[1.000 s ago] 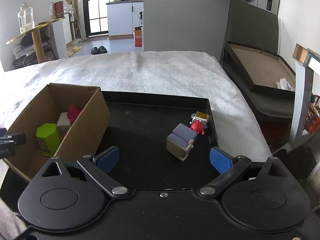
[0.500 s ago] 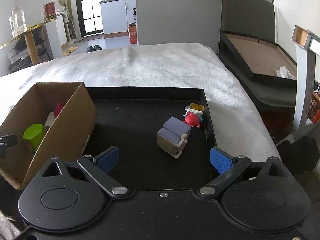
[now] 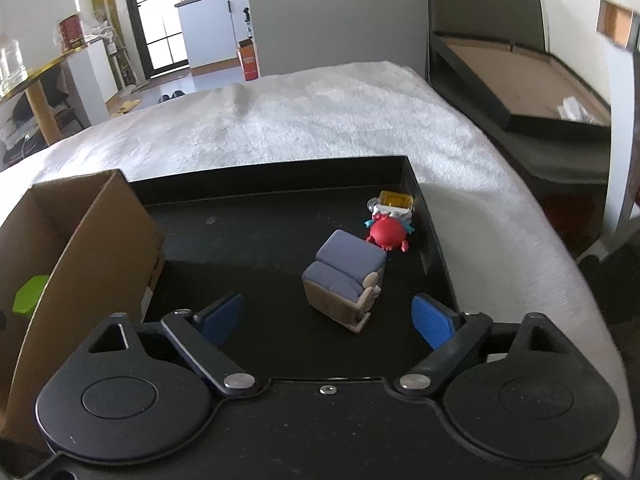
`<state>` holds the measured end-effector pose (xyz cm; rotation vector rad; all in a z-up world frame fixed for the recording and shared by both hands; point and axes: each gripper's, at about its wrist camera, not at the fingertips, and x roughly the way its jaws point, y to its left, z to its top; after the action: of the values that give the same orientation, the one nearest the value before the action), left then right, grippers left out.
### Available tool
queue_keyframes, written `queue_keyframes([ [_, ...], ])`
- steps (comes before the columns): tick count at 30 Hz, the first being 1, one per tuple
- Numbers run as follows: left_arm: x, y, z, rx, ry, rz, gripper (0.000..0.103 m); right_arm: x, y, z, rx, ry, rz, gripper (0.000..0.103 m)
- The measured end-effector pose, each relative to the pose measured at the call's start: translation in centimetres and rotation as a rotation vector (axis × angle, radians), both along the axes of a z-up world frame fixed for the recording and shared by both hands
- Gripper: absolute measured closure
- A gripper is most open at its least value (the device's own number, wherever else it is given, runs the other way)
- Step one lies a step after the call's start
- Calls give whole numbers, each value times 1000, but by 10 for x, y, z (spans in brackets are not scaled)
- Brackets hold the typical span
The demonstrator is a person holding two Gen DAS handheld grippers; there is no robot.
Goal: Organize rigid objects
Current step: 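Move the right gripper to the lavender toy armchair and grasp it, then lift the lavender armchair with the right gripper and release it into the box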
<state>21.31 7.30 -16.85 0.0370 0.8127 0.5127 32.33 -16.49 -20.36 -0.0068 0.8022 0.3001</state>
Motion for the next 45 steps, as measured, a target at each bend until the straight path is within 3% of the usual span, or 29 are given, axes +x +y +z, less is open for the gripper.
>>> queue_keyframes([
  [9,2,0,-3,-13,9,-4,18,20,3,-9,17,12,-35,37],
  [15,2,0,-5,-10,11,2,18,22,9,-8,13,4,3,38],
  [18,2,0,-5,-10,11,2,18,20,13,-8,-31,-14,28,55],
  [35,-2,1,-4,-22,5,-3,18,-32,9,-4,-84,31,189,56],
  [41,-3,2,-5,-27,6,-1,18,-31,2,0,-102,53,163,51],
  [45,-3,3,-5,-30,6,4,18,-28,-4,-1,-95,56,123,42],
])
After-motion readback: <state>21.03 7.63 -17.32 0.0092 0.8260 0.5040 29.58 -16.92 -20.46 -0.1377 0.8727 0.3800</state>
